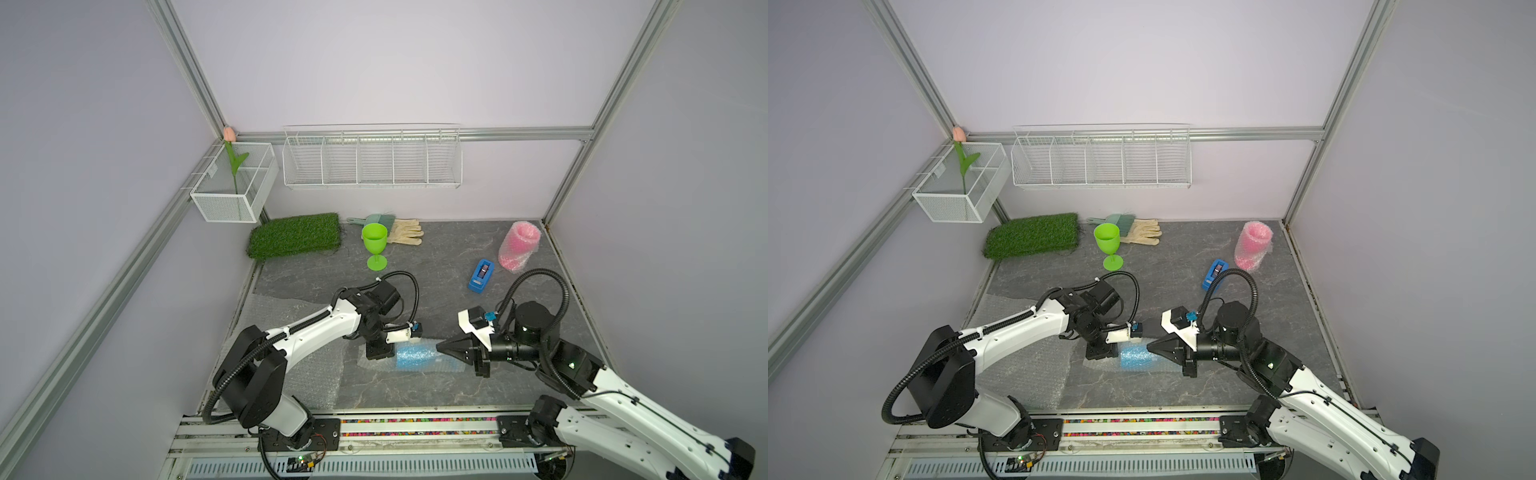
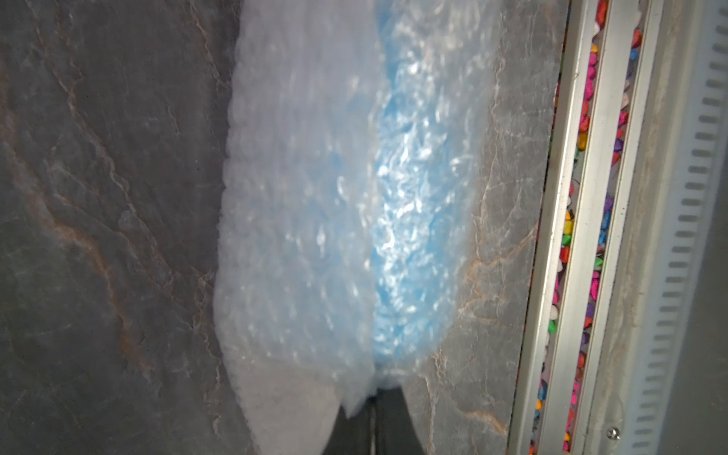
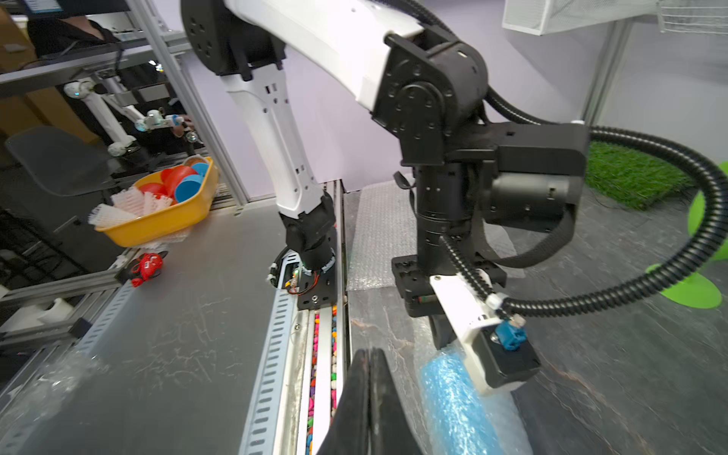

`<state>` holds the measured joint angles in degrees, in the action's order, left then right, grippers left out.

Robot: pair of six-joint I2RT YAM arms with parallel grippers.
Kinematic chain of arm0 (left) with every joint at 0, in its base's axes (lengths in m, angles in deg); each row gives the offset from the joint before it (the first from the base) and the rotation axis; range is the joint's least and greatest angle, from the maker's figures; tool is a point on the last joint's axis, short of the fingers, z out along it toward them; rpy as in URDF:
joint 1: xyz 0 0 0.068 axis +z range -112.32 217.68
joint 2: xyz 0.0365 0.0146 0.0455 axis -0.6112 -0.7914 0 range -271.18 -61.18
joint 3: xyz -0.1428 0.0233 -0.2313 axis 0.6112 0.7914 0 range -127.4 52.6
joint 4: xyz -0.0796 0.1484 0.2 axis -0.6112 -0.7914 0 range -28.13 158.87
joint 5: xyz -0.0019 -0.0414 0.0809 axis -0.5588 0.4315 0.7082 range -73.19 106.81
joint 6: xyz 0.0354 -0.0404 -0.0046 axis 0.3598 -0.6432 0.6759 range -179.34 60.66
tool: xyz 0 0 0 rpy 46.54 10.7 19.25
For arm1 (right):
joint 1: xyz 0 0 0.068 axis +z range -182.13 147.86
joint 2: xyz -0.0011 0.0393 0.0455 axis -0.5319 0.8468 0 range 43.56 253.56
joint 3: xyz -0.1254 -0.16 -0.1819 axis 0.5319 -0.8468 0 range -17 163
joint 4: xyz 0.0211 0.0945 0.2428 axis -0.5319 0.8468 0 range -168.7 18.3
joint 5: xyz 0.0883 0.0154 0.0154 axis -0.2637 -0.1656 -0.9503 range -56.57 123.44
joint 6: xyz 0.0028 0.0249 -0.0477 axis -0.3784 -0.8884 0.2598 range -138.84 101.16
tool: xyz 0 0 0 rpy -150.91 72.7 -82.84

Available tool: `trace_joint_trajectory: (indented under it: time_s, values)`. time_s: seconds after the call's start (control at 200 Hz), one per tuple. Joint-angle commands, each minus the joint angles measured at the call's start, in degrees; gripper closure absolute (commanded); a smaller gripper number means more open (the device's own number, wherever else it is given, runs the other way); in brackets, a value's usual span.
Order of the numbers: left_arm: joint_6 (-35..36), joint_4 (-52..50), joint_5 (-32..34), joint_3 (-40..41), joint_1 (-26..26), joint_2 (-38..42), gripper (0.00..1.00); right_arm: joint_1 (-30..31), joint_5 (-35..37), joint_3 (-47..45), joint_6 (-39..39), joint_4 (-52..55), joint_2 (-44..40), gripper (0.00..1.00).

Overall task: Wrap wine glasses in bubble wrap
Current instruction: Stick the tape on the bubble wrap.

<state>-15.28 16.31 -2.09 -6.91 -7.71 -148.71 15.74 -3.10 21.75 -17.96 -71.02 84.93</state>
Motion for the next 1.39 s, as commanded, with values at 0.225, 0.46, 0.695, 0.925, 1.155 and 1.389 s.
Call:
trace_joint_trajectory:
  time_s: [0.225,0.46,0.695,0.925,1.155,1.389]
  values:
    - [1.4,-0.6,-0.6,-0.3,-0.2,0.4,1.00,1.0,1.7,-1.8,6.8,3.3,1.1,0.93]
    - [1.3,-0.8,-0.8,-0.3,-0.3,0.5,1.00,-1.0,9.6,-4.9,10.2,-6.2,6.3,0.93]
    - [1.3,-0.6,-0.8,0.3,-0.3,1.4,1.00,-8.8,2.9,-5.9,8.9,-19.5,17.7,0.93]
    - [1.3,-0.5,-0.7,0.6,-0.3,1.9,1.00,-12.5,-3.4,-2.2,11.7,-21.5,28.3,0.93]
    - [1.4,-0.4,-0.6,0.7,-0.3,1.8,1.00,-12.9,-5.4,-1.6,11.3,-19.2,26.0,0.93]
    - [1.5,-0.8,-0.9,0.2,-0.3,1.3,1.00,-12.8,-3.4,-3.8,11.2,-16.1,21.4,0.93]
